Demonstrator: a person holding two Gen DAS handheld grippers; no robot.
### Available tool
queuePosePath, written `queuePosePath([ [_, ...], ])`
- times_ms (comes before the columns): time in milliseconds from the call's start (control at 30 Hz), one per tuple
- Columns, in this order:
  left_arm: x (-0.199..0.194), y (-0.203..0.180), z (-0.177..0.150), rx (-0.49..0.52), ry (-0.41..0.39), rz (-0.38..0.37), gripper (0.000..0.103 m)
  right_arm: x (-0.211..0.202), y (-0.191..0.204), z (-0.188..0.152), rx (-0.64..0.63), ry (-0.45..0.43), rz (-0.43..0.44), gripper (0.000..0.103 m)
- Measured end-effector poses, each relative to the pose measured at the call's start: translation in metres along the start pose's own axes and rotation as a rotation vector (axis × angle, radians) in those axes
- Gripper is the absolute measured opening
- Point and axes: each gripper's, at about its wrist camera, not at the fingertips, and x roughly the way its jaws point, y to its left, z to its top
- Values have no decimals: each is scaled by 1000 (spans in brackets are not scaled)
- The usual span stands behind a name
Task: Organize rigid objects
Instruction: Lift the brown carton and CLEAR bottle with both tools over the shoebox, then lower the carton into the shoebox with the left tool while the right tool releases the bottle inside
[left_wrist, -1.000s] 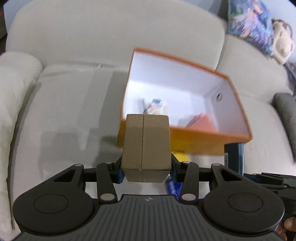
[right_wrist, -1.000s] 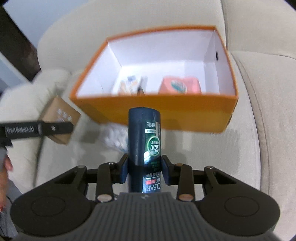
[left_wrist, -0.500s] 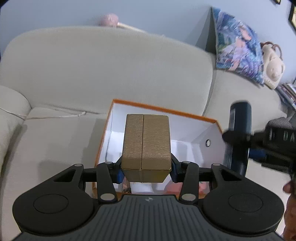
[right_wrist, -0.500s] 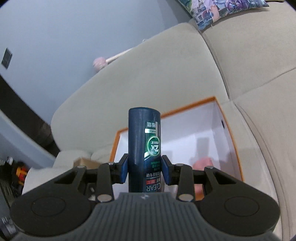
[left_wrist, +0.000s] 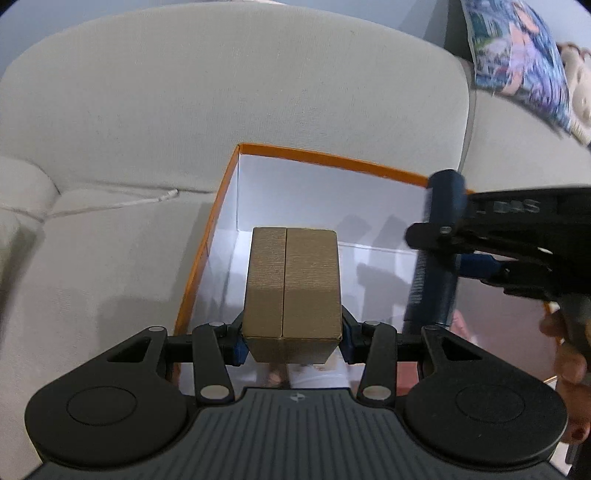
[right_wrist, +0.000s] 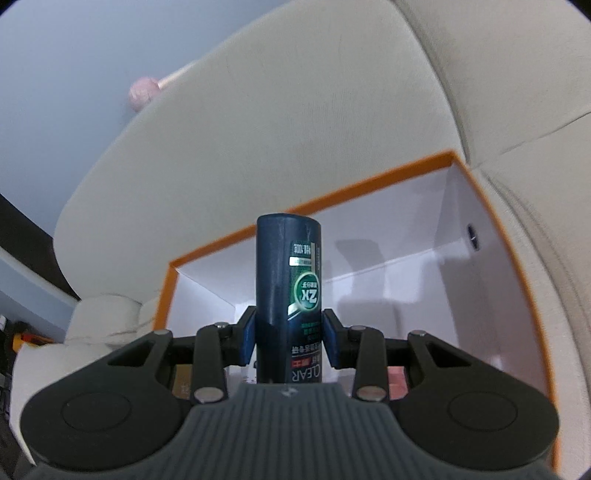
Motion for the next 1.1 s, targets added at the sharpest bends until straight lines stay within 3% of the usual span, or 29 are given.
queuePosePath([
  [200,-1,-10,-5,58,-10,21,51,34,19,17,-114,95,-108,38],
  [467,12,-20,-15,84,67,-22,51,69,12,20,-144,199,-194,37],
  [667,12,-11,-13,45,76,-26,51,88,5,18,-131,249,-227,36],
  [1100,15,-15,-9,66,82,-24,51,116,11,7,-198,306,-317,36],
])
